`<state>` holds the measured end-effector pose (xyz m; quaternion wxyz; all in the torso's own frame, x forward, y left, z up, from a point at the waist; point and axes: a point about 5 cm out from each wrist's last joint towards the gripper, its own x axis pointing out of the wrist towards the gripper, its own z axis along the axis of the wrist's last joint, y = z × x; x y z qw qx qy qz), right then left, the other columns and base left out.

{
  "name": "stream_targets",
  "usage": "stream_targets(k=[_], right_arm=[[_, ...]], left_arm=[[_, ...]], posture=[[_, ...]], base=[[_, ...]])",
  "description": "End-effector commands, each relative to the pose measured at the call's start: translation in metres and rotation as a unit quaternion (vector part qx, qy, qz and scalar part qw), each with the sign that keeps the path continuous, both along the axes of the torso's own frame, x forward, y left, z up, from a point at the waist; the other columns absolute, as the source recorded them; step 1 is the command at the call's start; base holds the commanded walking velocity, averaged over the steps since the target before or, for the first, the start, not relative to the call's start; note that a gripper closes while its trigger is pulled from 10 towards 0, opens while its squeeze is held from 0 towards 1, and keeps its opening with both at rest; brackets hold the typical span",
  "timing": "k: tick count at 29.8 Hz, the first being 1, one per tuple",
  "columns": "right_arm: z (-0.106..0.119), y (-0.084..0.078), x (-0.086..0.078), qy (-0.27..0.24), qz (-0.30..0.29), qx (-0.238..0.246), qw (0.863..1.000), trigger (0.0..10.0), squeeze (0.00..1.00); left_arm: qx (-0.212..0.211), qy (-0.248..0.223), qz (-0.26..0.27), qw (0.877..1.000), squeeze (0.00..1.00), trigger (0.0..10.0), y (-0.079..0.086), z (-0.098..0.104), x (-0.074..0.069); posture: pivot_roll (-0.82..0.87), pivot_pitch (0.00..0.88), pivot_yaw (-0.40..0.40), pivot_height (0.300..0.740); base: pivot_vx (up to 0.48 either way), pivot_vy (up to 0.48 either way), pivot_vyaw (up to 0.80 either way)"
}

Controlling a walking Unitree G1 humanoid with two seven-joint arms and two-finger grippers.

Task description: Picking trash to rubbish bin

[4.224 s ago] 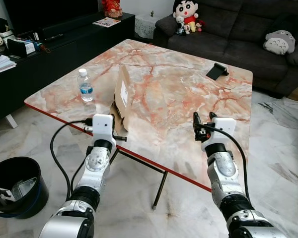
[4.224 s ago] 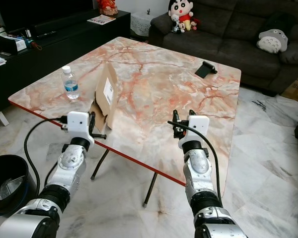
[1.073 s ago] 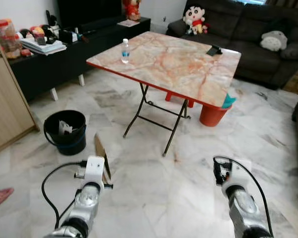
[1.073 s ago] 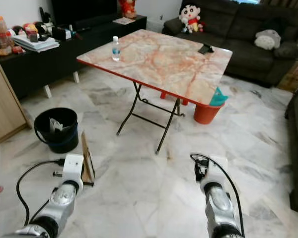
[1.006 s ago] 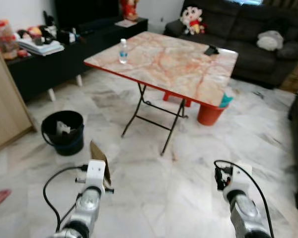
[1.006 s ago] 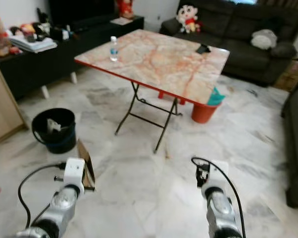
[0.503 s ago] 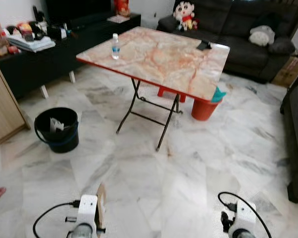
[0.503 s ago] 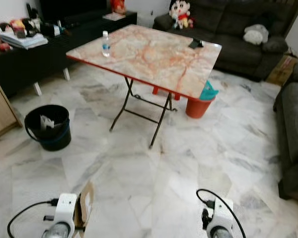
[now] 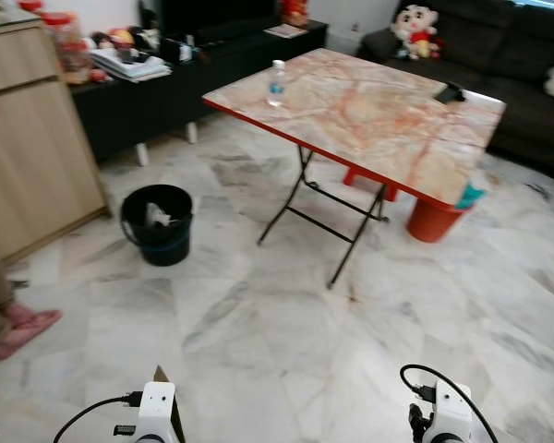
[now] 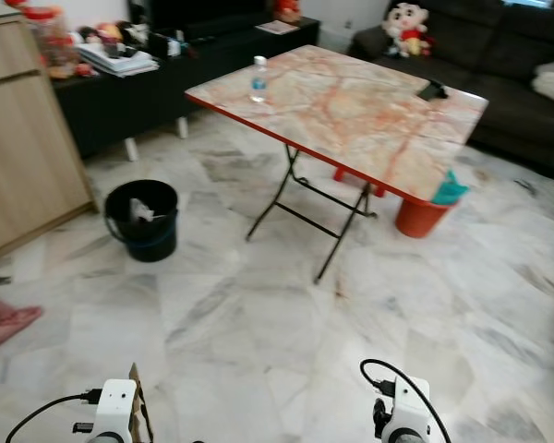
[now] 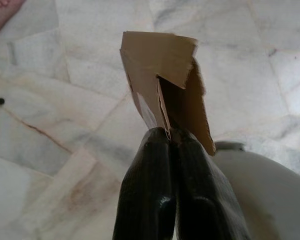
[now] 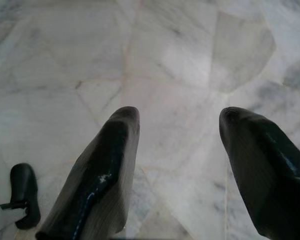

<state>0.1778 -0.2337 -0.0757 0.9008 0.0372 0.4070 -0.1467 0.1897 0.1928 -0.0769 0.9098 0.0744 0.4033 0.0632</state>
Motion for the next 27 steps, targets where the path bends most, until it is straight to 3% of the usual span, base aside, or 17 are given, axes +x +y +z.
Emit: stream_targets(k=[1, 22, 27], right_arm=[[0.0014, -0.0011, 0.0026, -0.001, -0.004, -0.003, 1.0, 10.0, 0.0], [0.0004, 0.0024, 0.0022, 0.0, 0.001, -0.001, 1.0, 10.0, 0.0], [0.0006, 0.0025, 0.0028, -0.001, -0.001, 0.001, 1.0, 10.0, 0.0]], left_arm=[[-0.003, -0.006, 0.003, 1.0, 0.0, 10.0, 0.0002, 0.0021, 0.0039], [-0.004, -0.006, -0.001, 1.0, 0.0, 10.0, -0.0019, 0.0008, 0.0014], [-0.005, -0.005, -0.004, 1.0, 0.0, 10.0, -0.0037, 0.0007, 0.0018]], posture=[[0.1, 0.0, -0.121, 0.74], [0.1, 0.0, -0.127, 0.74], [0.1, 0.0, -0.13, 0.74]], base=[[0.0, 0.0, 0.8], [0.0, 0.0, 0.8], [0.0, 0.0, 0.0]])
